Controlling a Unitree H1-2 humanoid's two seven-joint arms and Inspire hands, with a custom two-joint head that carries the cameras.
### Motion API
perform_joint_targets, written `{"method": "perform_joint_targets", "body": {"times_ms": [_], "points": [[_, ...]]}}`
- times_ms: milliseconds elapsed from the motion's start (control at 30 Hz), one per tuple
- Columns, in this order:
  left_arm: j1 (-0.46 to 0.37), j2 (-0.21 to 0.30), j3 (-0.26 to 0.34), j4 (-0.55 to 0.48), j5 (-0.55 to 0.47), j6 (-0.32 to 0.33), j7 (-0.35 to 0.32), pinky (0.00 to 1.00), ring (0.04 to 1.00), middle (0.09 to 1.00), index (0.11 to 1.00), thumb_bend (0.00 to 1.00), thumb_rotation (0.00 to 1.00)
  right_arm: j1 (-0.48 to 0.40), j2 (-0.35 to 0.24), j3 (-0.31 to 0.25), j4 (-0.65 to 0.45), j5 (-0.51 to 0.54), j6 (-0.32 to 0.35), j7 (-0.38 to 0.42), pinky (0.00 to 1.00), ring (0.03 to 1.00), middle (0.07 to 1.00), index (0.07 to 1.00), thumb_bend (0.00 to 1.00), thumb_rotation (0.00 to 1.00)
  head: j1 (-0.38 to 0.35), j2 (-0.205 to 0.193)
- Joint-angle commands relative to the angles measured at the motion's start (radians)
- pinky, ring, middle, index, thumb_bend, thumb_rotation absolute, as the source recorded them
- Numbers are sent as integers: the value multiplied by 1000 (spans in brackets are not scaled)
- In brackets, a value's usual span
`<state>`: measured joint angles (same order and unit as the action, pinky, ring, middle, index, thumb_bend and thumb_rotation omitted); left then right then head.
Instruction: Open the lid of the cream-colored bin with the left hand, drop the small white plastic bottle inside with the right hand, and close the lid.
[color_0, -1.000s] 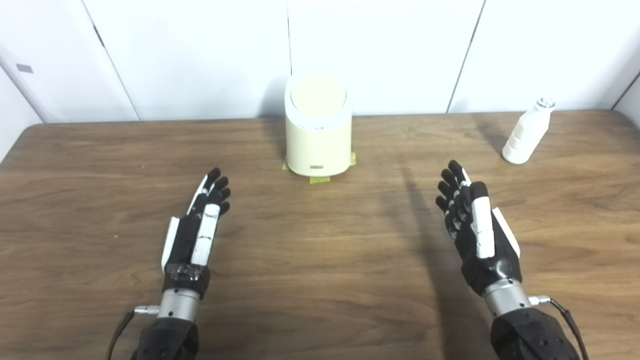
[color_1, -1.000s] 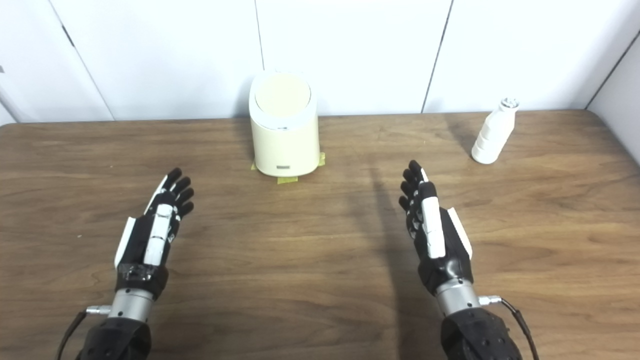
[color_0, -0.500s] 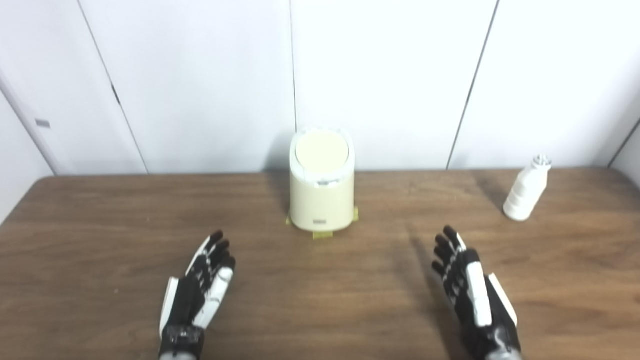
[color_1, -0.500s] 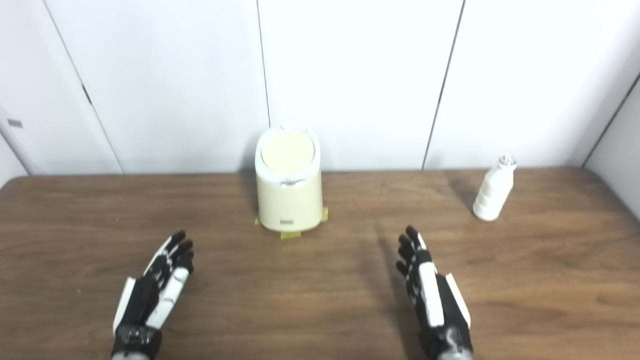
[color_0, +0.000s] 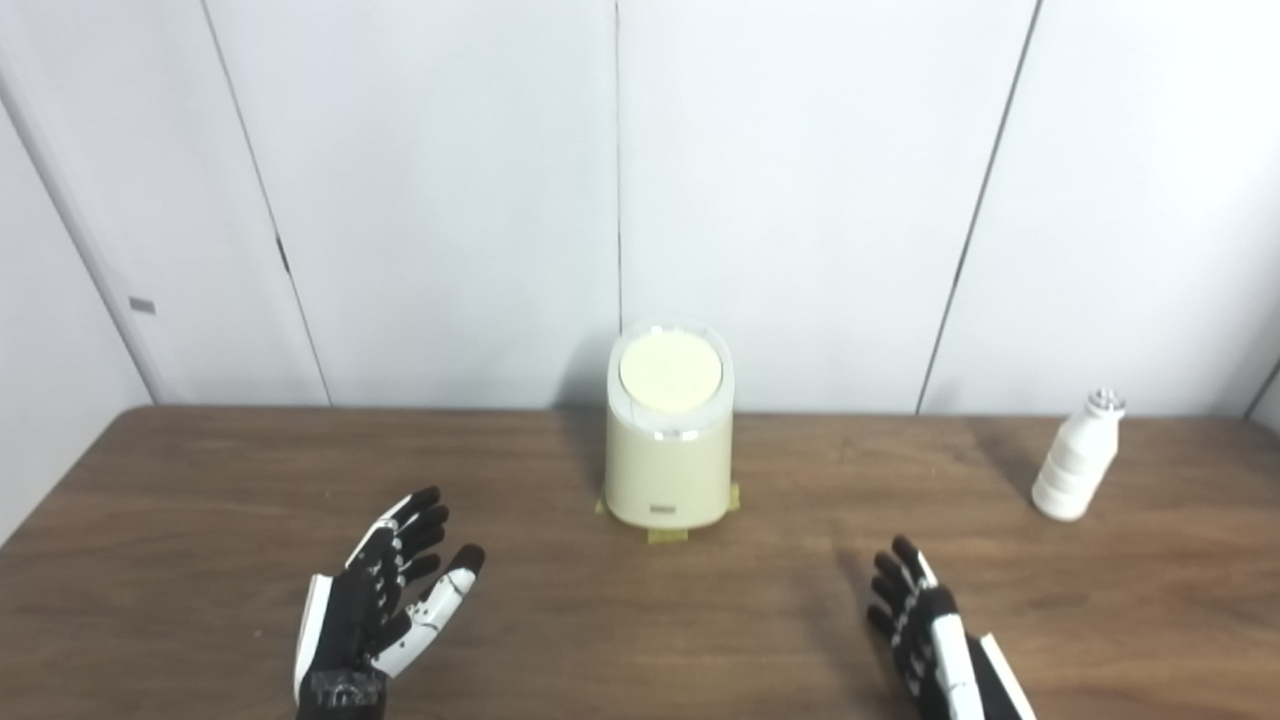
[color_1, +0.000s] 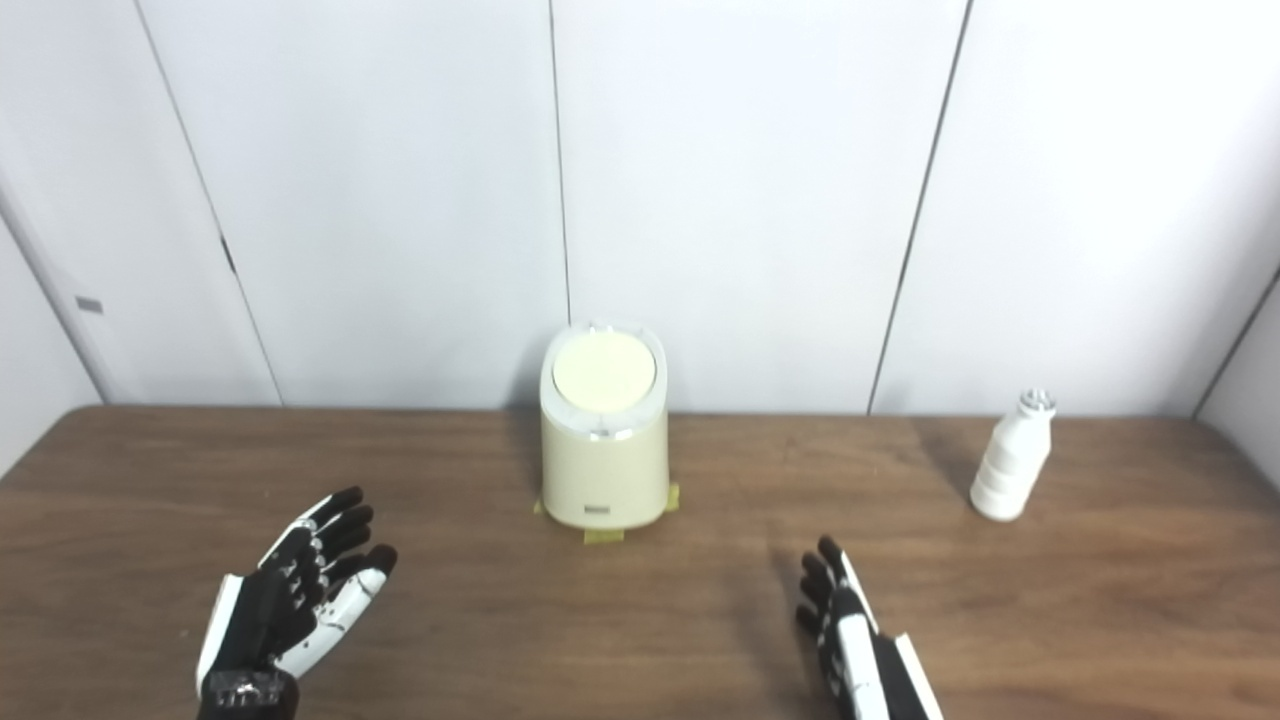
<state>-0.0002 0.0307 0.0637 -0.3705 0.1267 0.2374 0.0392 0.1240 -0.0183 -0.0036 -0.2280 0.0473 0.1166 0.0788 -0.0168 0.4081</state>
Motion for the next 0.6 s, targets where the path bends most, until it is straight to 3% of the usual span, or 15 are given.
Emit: {"method": "perform_joint_targets", "body": {"times_ms": [0, 100, 333, 567], "points": [[-76, 0, 4, -39, 9, 18, 12, 823, 839, 823, 841, 720, 381, 33, -10, 20, -3, -16, -21, 7, 913, 958, 958, 998, 556, 1000, -5, -1], [-134, -2, 7, -36, 8, 58, 15, 848, 852, 833, 831, 743, 402, 28, -3, 18, 2, -16, -18, 2, 902, 950, 947, 993, 563, 1000, -11, -6], [-257, 21, -27, -27, 57, 155, -2, 845, 836, 819, 817, 676, 357, 19, -5, 22, 7, -27, -16, 2, 888, 944, 939, 977, 565, 960, -16, -16], [-362, 42, -59, 12, 84, 183, -17, 779, 819, 825, 829, 666, 346, 6, 1, 23, 18, -26, -19, -1, 901, 952, 939, 983, 558, 953, -28, -14]]}}
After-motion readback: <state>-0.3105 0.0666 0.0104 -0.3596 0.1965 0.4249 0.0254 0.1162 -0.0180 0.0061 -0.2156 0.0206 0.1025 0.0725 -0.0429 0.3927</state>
